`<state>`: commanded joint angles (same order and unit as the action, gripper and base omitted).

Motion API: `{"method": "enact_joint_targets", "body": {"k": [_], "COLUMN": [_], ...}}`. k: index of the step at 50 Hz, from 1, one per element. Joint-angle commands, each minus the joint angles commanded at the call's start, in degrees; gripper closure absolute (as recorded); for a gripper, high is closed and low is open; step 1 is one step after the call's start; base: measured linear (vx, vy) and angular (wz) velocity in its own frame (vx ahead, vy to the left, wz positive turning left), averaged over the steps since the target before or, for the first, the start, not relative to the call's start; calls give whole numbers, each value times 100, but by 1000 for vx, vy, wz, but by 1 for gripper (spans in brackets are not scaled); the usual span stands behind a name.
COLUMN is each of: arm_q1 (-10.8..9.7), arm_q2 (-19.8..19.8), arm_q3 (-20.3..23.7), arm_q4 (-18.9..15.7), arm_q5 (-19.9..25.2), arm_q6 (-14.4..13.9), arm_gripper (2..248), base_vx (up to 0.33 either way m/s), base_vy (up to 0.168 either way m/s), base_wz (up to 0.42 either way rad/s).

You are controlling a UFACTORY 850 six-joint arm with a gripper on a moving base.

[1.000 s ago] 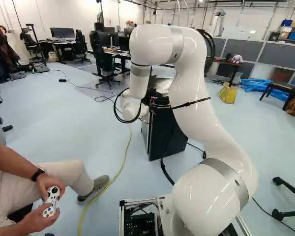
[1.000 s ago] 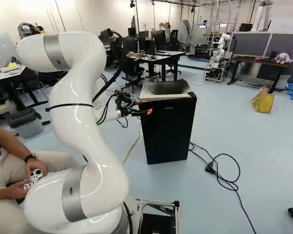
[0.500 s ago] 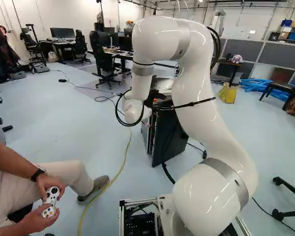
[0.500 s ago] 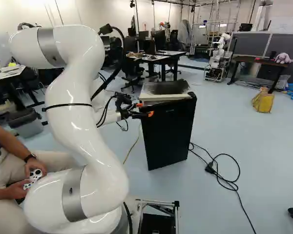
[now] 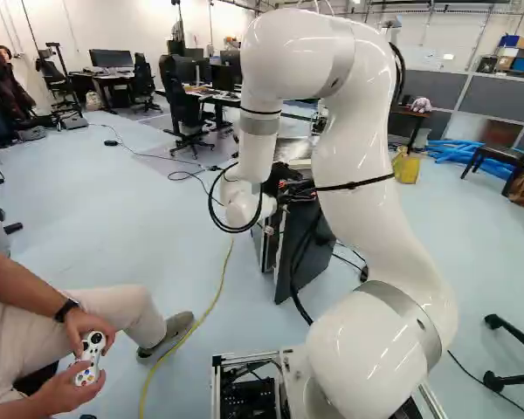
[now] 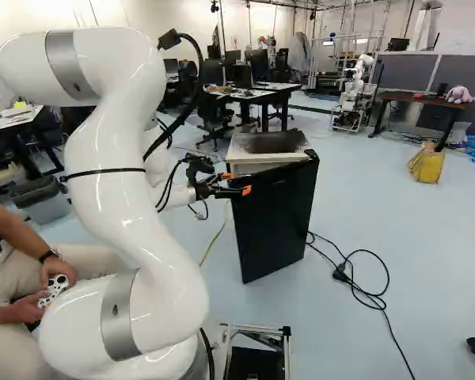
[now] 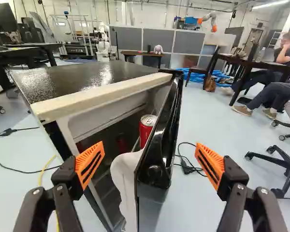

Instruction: Grab a drink from the fridge

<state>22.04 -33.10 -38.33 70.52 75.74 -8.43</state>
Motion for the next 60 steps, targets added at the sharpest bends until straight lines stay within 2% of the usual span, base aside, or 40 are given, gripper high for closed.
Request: {"method": "enact_joint_targets", "body": {"k": [36, 60], "arm_q1": [81, -38], "arm_q2": [613, 981], "arm_q3": [1079, 1738], "arm_q4": [168, 411], "arm_q5": [39, 123], "arm_q6": [0, 0], "arm_gripper": [3, 3], "base_vx": [0, 0], "base_vy": [0, 0], "base_wz": [0, 0]}}
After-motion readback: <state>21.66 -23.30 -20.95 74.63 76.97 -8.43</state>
